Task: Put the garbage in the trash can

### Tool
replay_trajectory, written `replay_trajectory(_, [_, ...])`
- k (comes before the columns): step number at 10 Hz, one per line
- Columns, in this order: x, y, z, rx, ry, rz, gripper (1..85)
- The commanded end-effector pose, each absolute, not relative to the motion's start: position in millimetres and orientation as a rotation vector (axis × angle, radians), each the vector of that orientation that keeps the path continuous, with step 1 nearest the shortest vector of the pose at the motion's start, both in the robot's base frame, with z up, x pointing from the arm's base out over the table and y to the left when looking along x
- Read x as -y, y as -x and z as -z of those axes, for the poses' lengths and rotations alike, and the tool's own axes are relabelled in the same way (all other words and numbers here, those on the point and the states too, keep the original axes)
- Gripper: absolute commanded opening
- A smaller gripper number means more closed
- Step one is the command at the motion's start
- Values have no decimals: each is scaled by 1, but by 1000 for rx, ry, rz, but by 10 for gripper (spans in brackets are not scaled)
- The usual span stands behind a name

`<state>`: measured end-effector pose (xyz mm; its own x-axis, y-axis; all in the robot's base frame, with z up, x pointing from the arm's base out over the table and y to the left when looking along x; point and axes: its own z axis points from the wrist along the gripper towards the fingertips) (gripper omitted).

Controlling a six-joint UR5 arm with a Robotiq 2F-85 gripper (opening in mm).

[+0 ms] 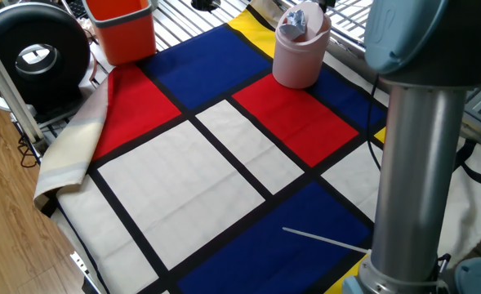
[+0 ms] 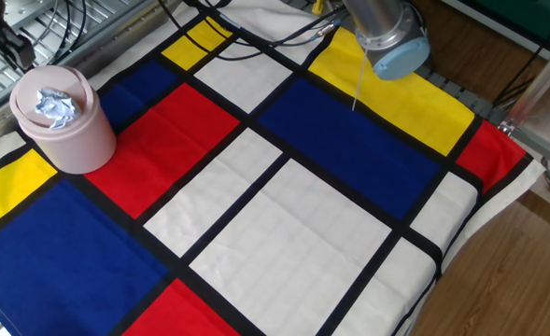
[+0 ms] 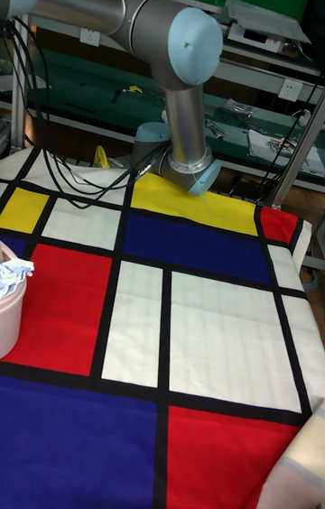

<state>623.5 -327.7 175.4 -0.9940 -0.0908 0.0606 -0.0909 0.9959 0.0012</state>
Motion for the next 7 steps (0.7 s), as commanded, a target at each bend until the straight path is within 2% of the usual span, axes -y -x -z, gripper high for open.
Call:
replay_trajectory(1, [330,-621,-183,3062,-159,-18,363])
replay_trajectory(5, [330,-621,-200,3042,-167,-58,343])
replay_trajectory(7, [325,-624,-217,3044,-162,-92,290])
